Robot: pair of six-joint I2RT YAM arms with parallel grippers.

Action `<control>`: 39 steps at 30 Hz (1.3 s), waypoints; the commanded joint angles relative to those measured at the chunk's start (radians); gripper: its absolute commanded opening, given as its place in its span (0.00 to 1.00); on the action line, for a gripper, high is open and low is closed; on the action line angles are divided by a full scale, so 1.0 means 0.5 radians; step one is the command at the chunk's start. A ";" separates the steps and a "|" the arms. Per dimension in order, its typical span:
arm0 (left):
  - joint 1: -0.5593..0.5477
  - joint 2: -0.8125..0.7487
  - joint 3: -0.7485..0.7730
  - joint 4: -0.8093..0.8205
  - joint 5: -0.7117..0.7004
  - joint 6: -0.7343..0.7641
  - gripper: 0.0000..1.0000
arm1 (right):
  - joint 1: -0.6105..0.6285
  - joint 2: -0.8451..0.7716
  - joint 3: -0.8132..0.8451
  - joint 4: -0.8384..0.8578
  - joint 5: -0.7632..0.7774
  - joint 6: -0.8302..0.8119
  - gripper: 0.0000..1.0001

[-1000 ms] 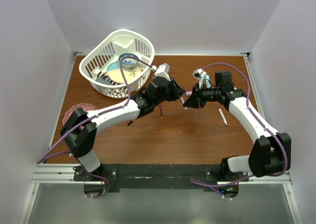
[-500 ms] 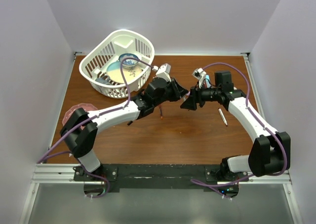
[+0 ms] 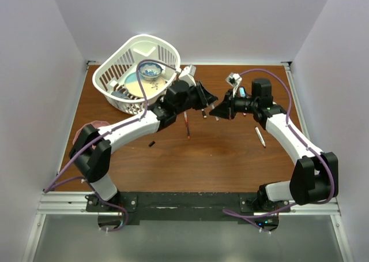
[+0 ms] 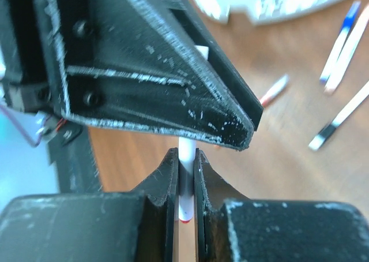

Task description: Open the pen caps

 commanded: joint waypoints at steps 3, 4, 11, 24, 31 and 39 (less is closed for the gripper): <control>0.535 -0.093 0.520 0.111 -0.384 0.156 0.00 | -0.001 -0.053 -0.053 -0.305 -0.116 -0.077 0.00; 0.538 -0.105 0.520 0.095 -0.390 0.175 0.00 | -0.001 -0.057 -0.053 -0.308 -0.107 -0.087 0.00; 0.593 -0.252 0.345 0.108 -0.525 0.172 0.00 | 0.012 -0.044 -0.044 -0.357 -0.067 -0.154 0.00; 0.735 -0.394 0.351 0.160 -1.023 0.012 0.00 | 0.159 -0.047 -0.019 -0.474 0.080 -0.323 0.00; 0.769 -0.620 0.140 -0.048 -0.142 0.337 0.00 | -0.061 -0.106 0.024 -0.477 0.862 -0.277 0.00; 0.416 -1.136 -0.504 -0.987 0.052 0.997 0.00 | -0.203 0.206 0.137 -0.774 1.634 -0.593 0.00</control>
